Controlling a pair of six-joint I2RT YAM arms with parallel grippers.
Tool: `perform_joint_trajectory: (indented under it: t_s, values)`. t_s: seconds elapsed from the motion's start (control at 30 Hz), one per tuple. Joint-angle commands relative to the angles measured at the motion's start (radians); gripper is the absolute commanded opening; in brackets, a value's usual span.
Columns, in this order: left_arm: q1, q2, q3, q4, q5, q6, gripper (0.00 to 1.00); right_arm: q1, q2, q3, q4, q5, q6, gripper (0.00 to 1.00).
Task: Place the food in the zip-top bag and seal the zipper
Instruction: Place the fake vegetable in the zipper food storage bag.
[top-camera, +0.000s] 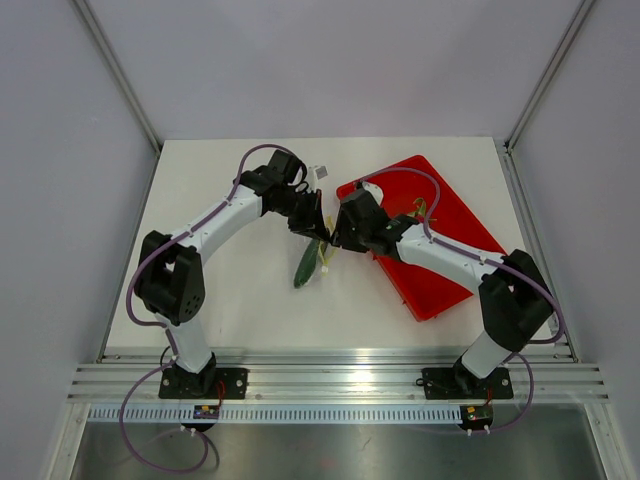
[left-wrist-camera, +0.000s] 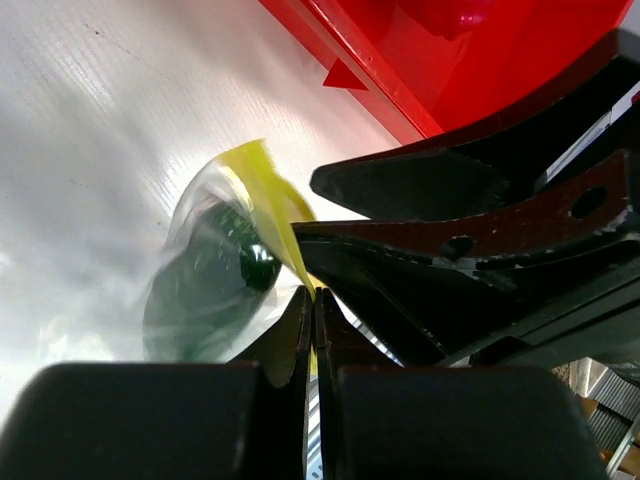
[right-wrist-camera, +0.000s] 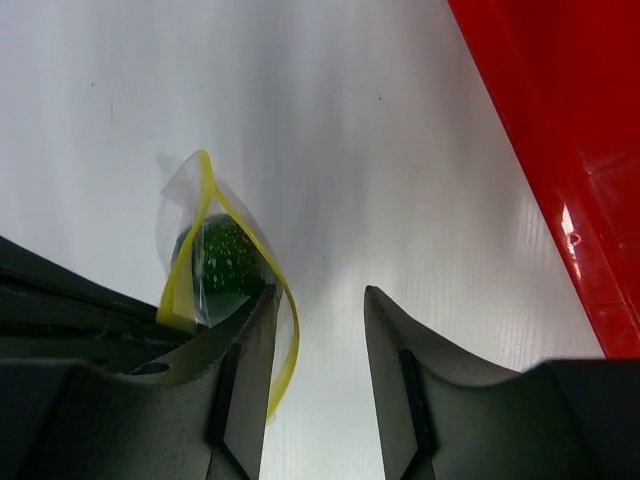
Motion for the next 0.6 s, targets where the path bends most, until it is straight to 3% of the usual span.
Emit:
perform_joint_trajectory:
  t_s: [0.0,0.23,0.57]
  values:
    - [0.001,-0.042,-0.003,0.027,0.034,0.01,0.0,0.0,-0.108,-0.036,0.073,-0.012,0.022,0.48]
    - [0.004,-0.036,0.0,0.032,0.049,0.007,0.0,0.0,-0.149,-0.09,0.11,-0.031,0.053,0.48]
    - [0.003,-0.041,0.007,0.045,0.101,0.004,0.0,0.0,-0.039,-0.045,0.153,-0.083,0.045,0.47]
